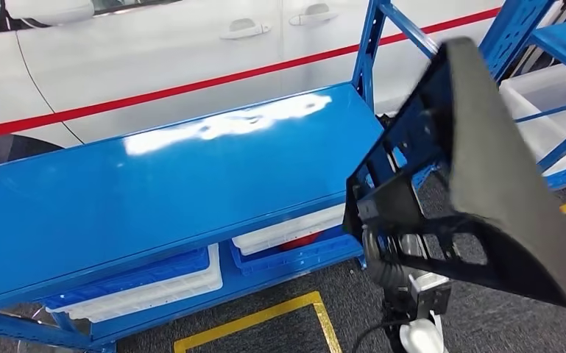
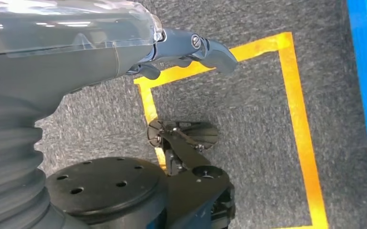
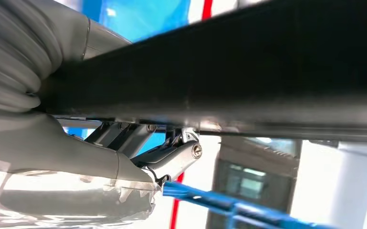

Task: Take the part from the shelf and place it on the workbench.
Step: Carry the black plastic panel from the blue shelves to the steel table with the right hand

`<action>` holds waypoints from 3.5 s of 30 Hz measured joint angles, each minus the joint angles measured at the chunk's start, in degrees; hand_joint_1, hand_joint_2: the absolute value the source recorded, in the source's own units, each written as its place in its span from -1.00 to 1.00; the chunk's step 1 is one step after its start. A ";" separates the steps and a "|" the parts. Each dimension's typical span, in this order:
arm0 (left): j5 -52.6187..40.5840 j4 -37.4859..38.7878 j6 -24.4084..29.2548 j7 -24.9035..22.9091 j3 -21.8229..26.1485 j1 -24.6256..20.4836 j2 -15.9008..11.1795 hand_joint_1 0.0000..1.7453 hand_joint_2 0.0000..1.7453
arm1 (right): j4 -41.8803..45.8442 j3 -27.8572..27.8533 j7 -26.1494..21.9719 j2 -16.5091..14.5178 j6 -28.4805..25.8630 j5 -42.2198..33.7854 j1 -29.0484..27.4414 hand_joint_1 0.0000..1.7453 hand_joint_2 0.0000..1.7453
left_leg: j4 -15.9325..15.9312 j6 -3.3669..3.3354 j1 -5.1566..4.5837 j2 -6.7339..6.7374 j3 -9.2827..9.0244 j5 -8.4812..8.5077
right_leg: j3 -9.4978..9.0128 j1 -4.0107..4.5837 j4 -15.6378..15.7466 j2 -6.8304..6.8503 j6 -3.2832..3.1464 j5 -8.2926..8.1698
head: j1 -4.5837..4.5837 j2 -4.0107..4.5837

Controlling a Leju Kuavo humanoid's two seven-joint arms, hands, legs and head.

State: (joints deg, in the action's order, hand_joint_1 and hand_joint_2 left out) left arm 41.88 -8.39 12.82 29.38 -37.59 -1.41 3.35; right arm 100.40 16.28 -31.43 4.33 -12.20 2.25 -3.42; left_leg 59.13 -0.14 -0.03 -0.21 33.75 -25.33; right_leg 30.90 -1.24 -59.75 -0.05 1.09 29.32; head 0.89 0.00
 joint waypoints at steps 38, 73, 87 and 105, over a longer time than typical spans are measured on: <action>0.32 0.13 2.54 -1.45 -2.32 -0.53 -0.05 -1.00 1.00 | 0.21 5.29 0.09 -4.67 -1.22 1.38 -6.20 1.00 1.00 | 14.86 1.75 0.24 0.27 4.75 -10.18 | 2.81 0.15 1.17 0.45 -2.43 -3.16 | 0.08 0.00; -2.08 0.19 3.05 -4.56 -7.31 -0.88 0.05 -1.00 1.00 | 3.31 8.54 -0.48 -4.40 -6.49 2.48 -11.03 1.00 1.00 | 5.95 1.43 0.30 0.39 -2.08 -4.92 | 3.12 0.55 1.21 0.37 -2.46 -3.53 | 0.17 0.00; -2.15 0.21 3.13 -4.78 -7.98 -0.93 0.17 -1.00 1.00 | 3.29 9.01 -0.48 -4.06 -6.53 2.43 -11.13 1.00 1.00 | -2.67 -1.44 0.05 0.79 -2.92 -0.84 | 6.21 0.22 -10.70 0.23 0.62 2.82 | 0.05 0.00; -3.52 0.21 4.52 -7.51 -10.82 -1.09 0.22 -1.00 1.00 | 2.73 7.64 -0.95 -4.13 -11.29 0.01 -11.75 1.00 1.00 | 0.12 1.05 0.20 0.56 -4.83 -4.25 | 3.15 0.59 0.67 0.22 -2.09 -3.38 | 0.17 0.00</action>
State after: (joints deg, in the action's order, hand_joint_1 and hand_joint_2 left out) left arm 38.36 -8.17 17.34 21.87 -48.41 -2.50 3.57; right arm 103.13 23.92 -32.38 0.21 -23.49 2.26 -15.17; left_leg 59.24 0.91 0.17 0.35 28.92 -29.58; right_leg 34.05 -0.66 -59.08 0.17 -1.00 25.95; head 1.06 0.00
